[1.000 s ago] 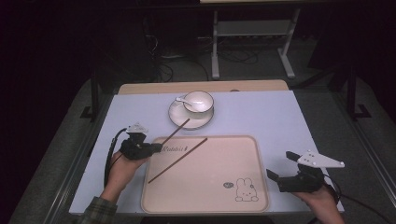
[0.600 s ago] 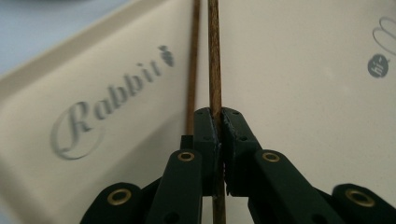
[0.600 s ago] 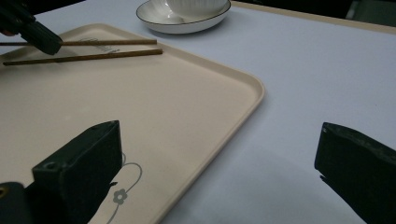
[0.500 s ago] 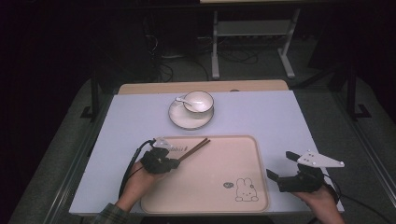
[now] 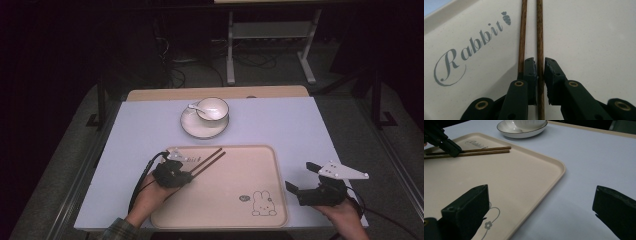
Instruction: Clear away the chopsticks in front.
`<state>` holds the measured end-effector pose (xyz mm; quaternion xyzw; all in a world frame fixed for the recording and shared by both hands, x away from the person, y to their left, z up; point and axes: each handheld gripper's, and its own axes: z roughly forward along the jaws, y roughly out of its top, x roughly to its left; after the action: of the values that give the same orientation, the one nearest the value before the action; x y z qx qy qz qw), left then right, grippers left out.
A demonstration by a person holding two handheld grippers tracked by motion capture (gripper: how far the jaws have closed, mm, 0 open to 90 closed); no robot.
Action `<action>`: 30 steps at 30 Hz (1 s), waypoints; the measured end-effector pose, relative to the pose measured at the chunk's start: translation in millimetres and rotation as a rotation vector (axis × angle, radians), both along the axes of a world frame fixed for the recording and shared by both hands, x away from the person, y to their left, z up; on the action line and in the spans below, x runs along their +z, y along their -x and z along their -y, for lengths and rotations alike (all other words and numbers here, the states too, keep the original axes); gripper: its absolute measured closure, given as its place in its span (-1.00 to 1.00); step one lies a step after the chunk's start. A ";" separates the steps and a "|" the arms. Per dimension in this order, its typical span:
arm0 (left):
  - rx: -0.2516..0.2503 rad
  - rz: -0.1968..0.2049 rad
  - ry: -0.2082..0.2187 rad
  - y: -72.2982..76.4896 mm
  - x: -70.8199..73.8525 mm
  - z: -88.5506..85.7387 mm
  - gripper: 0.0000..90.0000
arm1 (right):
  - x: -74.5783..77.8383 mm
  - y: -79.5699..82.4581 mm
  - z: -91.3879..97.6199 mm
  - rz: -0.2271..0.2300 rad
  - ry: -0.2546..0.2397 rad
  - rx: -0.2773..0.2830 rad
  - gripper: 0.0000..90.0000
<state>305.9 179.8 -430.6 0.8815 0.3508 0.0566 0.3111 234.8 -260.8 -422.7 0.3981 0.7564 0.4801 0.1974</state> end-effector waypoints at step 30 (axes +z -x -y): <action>-0.125 0.028 0.056 -84.6 -9.4 86.7 0.99 | -0.6 0.2 1.9 -0.004 -0.005 -0.005 -0.99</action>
<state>390.5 93.1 -439.9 0.8916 0.2922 0.0395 0.3436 234.6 -262.7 -423.3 0.4015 0.7545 0.4807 0.1959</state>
